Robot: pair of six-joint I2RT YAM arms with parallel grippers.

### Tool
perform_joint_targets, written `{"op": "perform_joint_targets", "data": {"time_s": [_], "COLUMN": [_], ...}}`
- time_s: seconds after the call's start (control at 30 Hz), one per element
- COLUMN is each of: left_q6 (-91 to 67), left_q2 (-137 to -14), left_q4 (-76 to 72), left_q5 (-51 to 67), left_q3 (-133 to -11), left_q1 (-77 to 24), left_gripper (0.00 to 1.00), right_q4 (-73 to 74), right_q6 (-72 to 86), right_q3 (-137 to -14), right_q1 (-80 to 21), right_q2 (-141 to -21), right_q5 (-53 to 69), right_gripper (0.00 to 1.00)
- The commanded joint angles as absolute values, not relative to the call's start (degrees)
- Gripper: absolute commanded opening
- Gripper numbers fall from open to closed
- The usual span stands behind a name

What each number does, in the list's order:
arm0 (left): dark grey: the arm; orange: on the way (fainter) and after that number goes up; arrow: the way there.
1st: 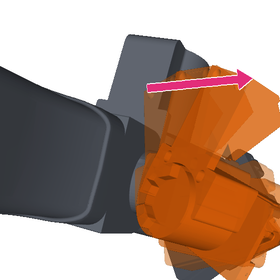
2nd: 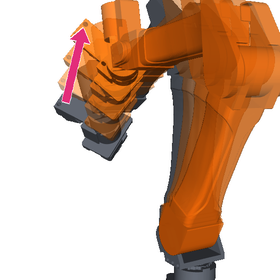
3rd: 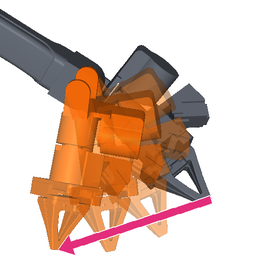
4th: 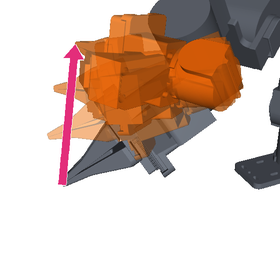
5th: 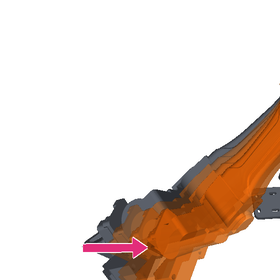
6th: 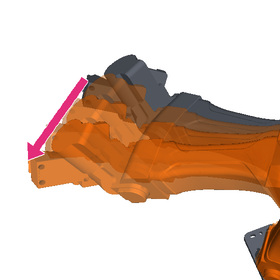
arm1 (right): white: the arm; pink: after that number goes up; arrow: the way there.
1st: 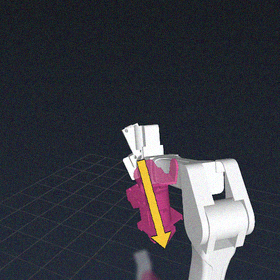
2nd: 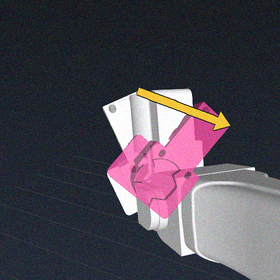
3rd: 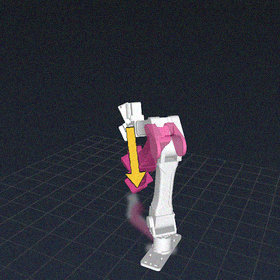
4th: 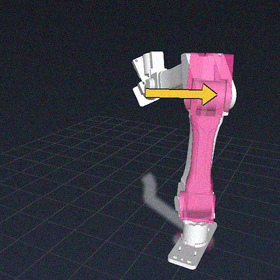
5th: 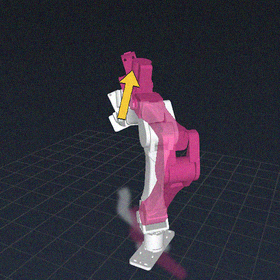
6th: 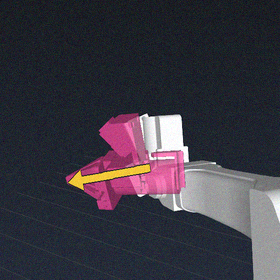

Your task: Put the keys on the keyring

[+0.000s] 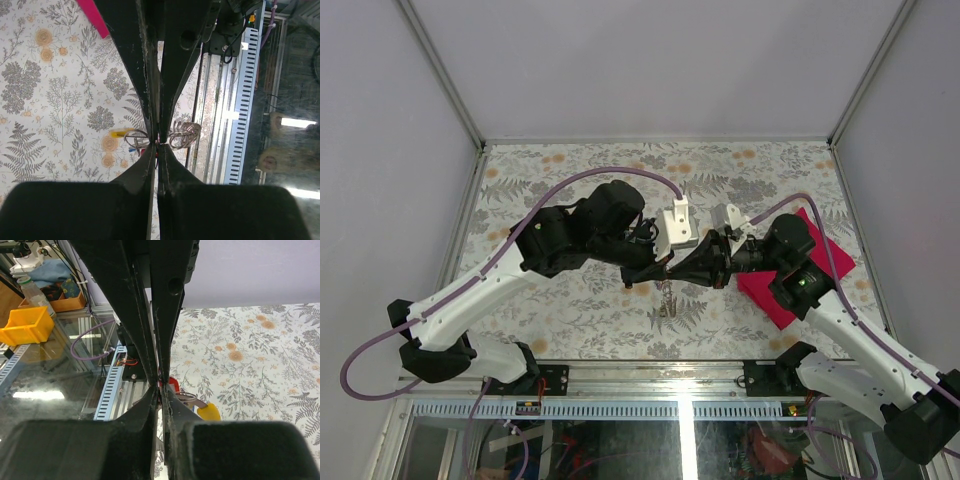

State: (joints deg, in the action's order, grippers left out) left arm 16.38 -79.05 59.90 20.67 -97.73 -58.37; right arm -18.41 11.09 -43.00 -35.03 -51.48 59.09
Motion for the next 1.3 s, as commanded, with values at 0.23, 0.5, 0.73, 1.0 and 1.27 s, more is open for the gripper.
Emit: {"op": "perform_joint_targets", "data": {"time_s": [0.23, 0.5, 0.73, 1.0, 1.27], "left_q6": [16.9, 14.7, 12.8, 12.8, 13.4], "left_q2": [-77.7, -69.8, -65.8, -66.5, -67.4], "left_q4": [56.8, 45.8, 39.1, 38.5, 39.8], "left_q5": [22.5, 25.3, 26.6, 27.2, 26.2], "left_q3": [-99.4, -90.3, -85.6, -85.7, -85.8], "left_q1": [-59.1, -59.1, -59.1, -59.1, -59.1], "left_gripper": [0.11, 0.24, 0.26, 0.26, 0.24], "right_q4": [-18.5, -21.0, -22.3, -23.4, -23.8], "right_q6": [10.7, 14.8, 16.8, 17.6, 18.0], "right_q3": [-46.2, -46.7, -47.1, -47.2, -47.3], "right_q1": [-35.7, -35.7, -35.7, -35.7, -35.7], "right_q2": [-48.5, -45.7, -44.7, -44.8, -44.3], "right_q5": [56.7, 57.5, 58.0, 58.3, 58.1], "right_gripper": [0.00, 0.00, 0.00, 0.00, 0.00]}}
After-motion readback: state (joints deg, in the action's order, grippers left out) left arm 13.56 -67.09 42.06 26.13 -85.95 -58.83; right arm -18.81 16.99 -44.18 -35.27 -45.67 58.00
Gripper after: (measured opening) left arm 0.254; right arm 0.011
